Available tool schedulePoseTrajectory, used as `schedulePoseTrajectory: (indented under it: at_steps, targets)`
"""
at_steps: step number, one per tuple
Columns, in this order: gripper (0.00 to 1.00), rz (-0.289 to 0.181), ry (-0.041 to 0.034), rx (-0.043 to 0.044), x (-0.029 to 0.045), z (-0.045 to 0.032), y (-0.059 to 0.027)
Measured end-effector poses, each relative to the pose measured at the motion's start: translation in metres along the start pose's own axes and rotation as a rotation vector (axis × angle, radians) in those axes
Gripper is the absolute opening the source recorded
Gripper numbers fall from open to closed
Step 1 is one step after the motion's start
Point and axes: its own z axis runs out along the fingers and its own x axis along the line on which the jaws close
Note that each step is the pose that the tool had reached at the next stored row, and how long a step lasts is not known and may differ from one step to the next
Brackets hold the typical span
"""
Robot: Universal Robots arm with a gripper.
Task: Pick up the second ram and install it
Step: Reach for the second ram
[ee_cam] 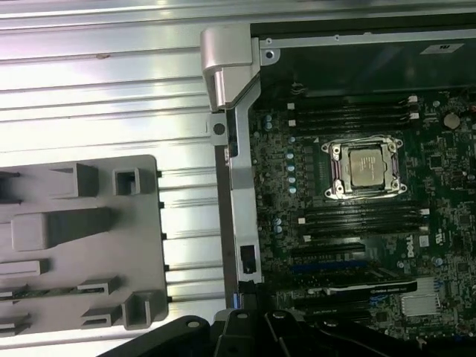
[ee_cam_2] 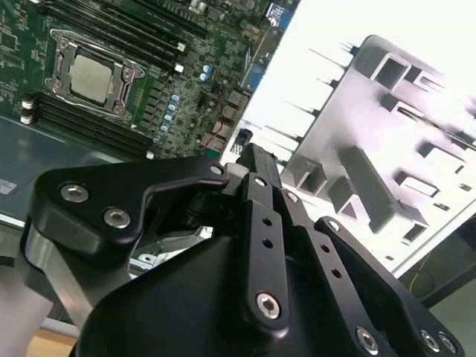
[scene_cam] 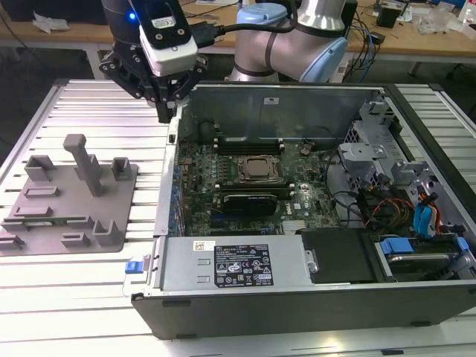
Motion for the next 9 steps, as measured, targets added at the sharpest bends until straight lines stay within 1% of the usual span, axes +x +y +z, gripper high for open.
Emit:
schedulePoseTrajectory:
  at_steps: [9]
  targets:
    - [0.08, 0.000, -0.0002, 0.0000, 0.0231, -0.0006, -0.0017]
